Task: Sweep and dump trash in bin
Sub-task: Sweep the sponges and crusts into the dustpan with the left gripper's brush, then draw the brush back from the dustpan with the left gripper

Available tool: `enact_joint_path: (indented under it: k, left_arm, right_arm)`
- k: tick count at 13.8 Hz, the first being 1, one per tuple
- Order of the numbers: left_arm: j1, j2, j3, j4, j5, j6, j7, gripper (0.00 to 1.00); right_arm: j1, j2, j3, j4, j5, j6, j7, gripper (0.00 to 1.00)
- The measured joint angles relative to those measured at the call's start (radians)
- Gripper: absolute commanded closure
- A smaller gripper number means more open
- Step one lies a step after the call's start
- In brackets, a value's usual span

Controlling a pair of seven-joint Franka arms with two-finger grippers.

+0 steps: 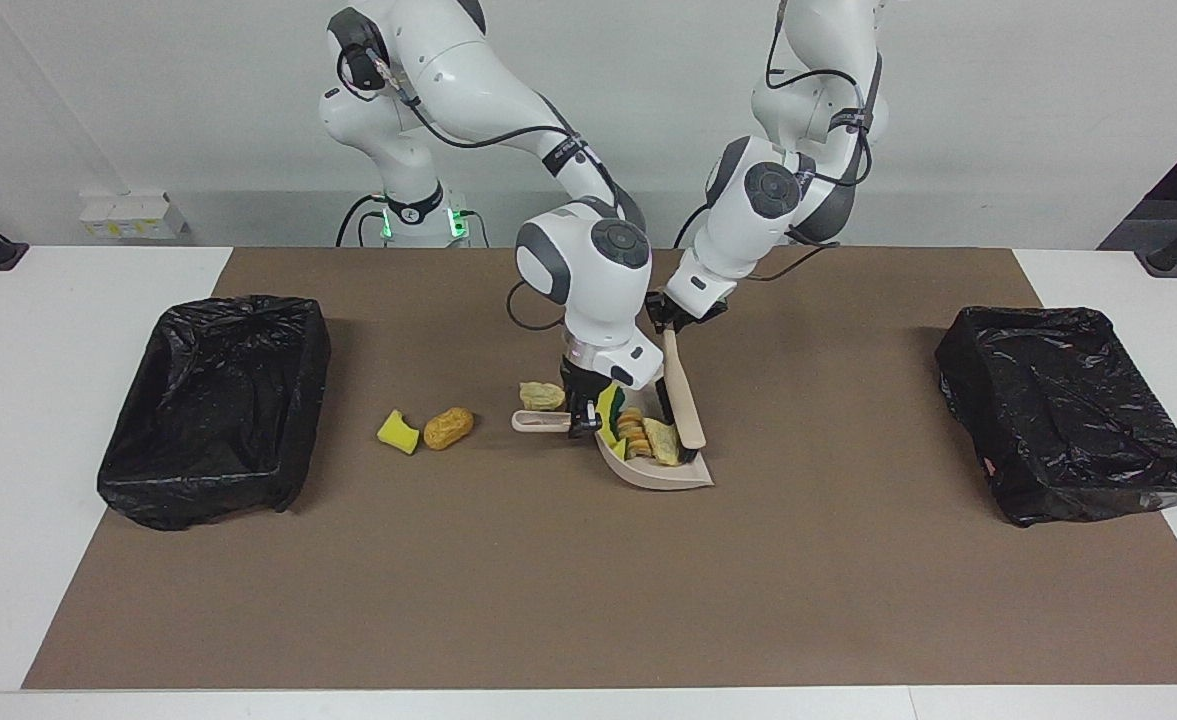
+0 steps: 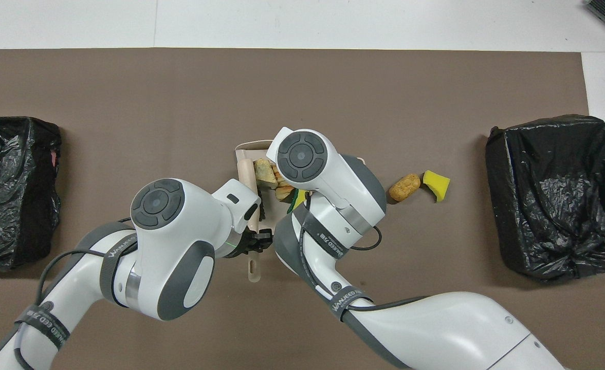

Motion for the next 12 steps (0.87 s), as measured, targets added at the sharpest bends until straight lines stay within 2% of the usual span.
enact_joint_path:
  k: [2, 5, 7, 10, 12]
  left_arm:
    - [0.039, -0.019, 0.002, 0.023, 0.021, -0.1, 0.016, 1.0]
    - [0.093, -0.097, 0.007, 0.049, 0.117, -0.182, 0.023, 1.0]
    - [0.121, -0.14, 0.008, 0.059, 0.135, -0.243, 0.032, 1.0]
    - [0.16, -0.17, 0.009, 0.071, 0.164, -0.35, 0.08, 1.0]
    - [0.178, -0.185, 0.01, 0.072, 0.205, -0.371, 0.119, 1.0]
  right_arm:
    - [0.0, 0.0, 0.0, 0.0, 0.0, 0.0, 0.001, 1.0]
    - [0.0, 0.0, 0.0, 0.0, 0.0, 0.001, 0.002, 1.0]
    - [0.0, 0.0, 0.001, 0.0, 0.001, 0.001, 0.002, 1.0]
    - [0.0, 0.0, 0.001, 0.0, 0.001, 0.001, 0.002, 1.0]
    - [0.0, 0.0, 0.001, 0.0, 0.001, 0.002, 0.002, 1.0]
